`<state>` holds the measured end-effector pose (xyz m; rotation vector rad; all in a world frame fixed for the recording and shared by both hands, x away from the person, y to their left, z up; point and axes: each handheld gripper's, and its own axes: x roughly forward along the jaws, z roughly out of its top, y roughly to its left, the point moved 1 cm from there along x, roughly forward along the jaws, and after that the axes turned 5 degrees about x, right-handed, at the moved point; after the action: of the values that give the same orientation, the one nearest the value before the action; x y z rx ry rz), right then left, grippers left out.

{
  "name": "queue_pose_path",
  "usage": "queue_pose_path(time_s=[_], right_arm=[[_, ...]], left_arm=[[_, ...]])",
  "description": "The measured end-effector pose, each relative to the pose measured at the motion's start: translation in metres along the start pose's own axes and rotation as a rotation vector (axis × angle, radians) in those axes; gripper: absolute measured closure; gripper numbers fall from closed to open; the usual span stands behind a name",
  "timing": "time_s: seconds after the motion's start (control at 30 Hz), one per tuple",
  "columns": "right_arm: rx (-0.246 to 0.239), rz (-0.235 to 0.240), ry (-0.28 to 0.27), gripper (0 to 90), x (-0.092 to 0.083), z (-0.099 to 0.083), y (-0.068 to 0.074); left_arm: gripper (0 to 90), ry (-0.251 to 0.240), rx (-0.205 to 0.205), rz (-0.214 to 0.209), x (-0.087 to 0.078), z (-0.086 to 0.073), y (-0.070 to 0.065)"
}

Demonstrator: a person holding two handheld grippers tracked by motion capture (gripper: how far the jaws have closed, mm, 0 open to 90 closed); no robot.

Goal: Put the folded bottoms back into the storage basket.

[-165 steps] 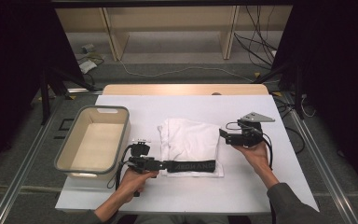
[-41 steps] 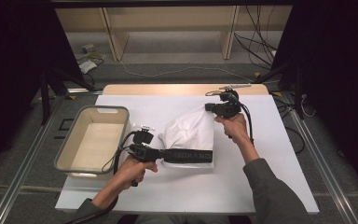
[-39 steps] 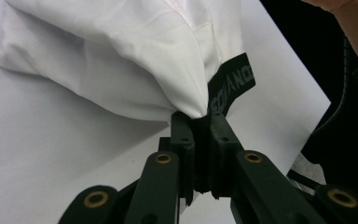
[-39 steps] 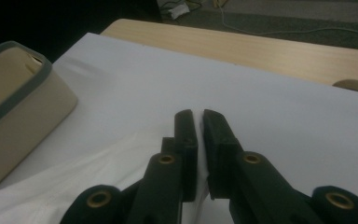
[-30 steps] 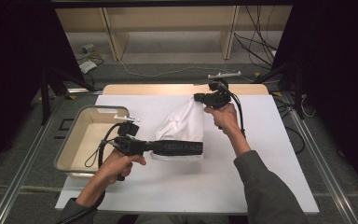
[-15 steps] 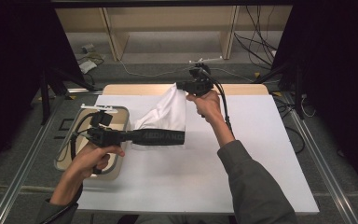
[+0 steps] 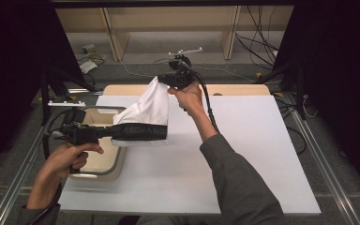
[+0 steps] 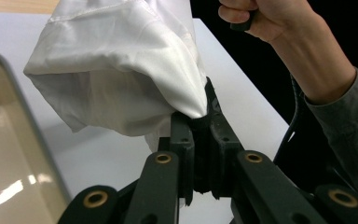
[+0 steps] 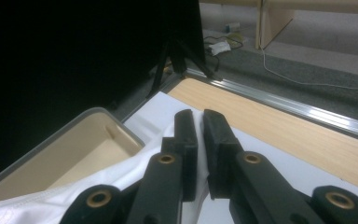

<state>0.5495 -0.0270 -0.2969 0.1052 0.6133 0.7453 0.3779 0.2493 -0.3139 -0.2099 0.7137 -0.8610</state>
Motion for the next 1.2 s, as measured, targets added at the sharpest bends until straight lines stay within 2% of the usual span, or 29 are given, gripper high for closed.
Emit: queue_pose_path(time_s=[0.37,0.6,0.8,1.03,1.2], right_arm=[[-0.032,0.032,-0.013,85.3,0.021,0.017,0.033],[-0.044,0.047,-0.031,85.3,0.032,0.02,0.05],[-0.039,0.059,-0.042,85.3,0.041,0.019,0.056],[-0.049,0.054,-0.034,85.3,0.053,0.016,0.066],[-0.054,0.057,-0.026,85.2,0.063,0.015,0.075]], left_arm=[[82.5,-0.064,-0.005,0.009,-0.038,0.002,0.009],[82.5,-0.078,-0.004,0.026,-0.056,0.0,0.017],[82.5,-0.065,0.001,0.031,-0.061,-0.002,0.021],[82.5,-0.048,-0.019,0.04,-0.064,-0.006,0.032],[82.5,-0.048,-0.031,0.049,-0.073,-0.009,0.039]])
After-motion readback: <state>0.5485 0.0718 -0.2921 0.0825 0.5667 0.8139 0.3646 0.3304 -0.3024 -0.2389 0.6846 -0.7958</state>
